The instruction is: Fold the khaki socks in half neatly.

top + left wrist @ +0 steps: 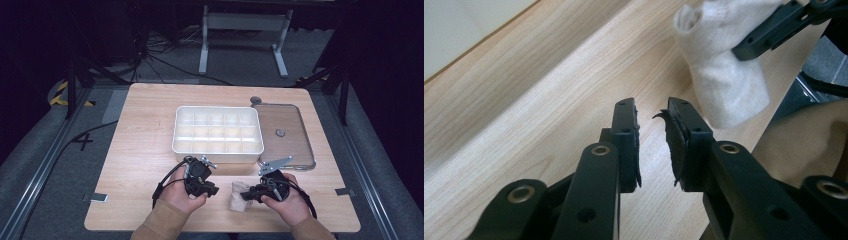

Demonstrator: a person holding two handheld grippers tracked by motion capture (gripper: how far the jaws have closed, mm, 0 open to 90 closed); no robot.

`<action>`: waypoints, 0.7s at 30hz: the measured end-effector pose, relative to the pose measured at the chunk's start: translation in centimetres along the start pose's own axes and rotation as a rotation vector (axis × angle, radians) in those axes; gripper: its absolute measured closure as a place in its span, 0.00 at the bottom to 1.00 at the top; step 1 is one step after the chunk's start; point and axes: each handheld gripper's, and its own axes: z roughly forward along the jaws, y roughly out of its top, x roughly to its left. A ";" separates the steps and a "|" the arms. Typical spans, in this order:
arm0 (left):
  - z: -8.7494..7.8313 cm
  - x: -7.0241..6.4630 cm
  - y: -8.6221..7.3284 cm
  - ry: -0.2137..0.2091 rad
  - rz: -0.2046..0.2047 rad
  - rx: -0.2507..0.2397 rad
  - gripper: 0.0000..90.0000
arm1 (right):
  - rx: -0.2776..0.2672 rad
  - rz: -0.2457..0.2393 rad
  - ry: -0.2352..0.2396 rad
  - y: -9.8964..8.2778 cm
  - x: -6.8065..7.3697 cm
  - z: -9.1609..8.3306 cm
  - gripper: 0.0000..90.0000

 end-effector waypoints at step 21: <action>-0.4 0.4 0.0 -0.008 -0.007 -0.013 0.82 | -0.116 0.019 -0.068 0.3 -1.1 -3.7 0.85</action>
